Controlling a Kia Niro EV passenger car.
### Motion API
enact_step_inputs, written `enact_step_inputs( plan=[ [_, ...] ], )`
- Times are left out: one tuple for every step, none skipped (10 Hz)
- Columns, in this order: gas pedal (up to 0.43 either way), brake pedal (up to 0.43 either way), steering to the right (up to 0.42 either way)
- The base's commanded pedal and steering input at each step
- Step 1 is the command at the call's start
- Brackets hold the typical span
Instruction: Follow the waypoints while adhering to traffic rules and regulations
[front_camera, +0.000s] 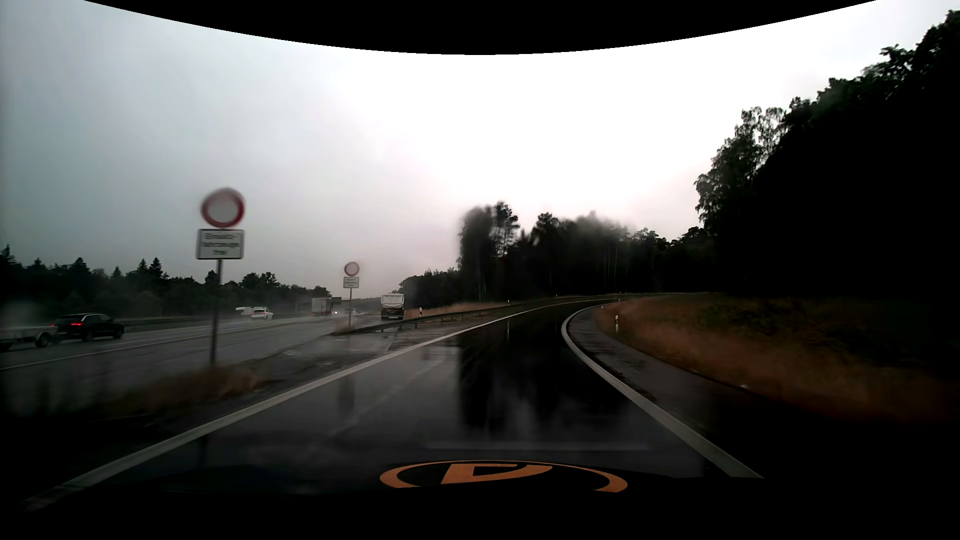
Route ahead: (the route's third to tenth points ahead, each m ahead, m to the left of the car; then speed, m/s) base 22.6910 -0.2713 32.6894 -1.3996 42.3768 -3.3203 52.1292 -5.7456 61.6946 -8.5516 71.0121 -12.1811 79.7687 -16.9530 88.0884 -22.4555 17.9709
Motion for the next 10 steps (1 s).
enact_step_inputs(
  plan=[
    [0.047, 0.0, 0.021],
    [0.047, 0.0, 0.022],
    [0.047, 0.0, 0.021],
    [0.047, 0.0, 0.021],
    [0.047, 0.0, 0.021],
    [0.047, 0.0, 0.021],
    [0.047, 0.0, 0.023],
    [0.047, 0.0, 0.025],
    [0.02, 0.0, 0.03],
    [0.008, 0.0, 0.032]
  ],
)
